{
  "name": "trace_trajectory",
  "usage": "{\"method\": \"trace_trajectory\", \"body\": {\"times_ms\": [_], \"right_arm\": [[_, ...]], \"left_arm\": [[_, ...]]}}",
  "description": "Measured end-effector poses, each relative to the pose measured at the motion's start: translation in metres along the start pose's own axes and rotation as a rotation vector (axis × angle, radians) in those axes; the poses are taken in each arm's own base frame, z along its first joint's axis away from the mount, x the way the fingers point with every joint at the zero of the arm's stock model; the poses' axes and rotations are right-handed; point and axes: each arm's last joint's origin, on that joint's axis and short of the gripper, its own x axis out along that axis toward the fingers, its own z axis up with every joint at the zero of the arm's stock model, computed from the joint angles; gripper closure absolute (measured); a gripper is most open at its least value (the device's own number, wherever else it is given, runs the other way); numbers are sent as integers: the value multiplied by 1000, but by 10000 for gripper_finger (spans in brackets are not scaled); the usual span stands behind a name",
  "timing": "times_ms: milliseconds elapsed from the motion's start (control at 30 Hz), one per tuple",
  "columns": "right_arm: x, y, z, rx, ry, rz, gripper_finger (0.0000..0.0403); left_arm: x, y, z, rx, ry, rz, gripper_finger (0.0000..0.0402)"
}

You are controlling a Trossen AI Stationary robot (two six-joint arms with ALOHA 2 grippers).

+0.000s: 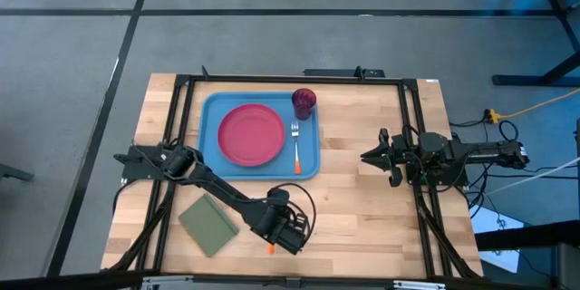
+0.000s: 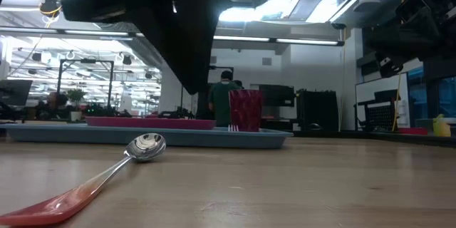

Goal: Pick and place plate/cup/fork/spoon on tray
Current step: Put the orange spoon into the blue tray beside the pink plate

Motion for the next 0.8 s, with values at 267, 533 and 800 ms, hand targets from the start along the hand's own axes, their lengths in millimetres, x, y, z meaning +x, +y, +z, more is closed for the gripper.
{"method": "trace_trajectory", "body": {"times_ms": [267, 533, 800], "right_arm": [[0, 0, 0, 0, 0, 0, 338], [0, 0, 0, 0, 0, 0, 338], [0, 0, 0, 0, 0, 0, 338]], "left_arm": [[-3, 0, -9, -13, 15, -26, 376], [-4, -2, -10, -16, 12, -46, 382], [-5, -1, -11, -6, -28, -55, 398]]}}
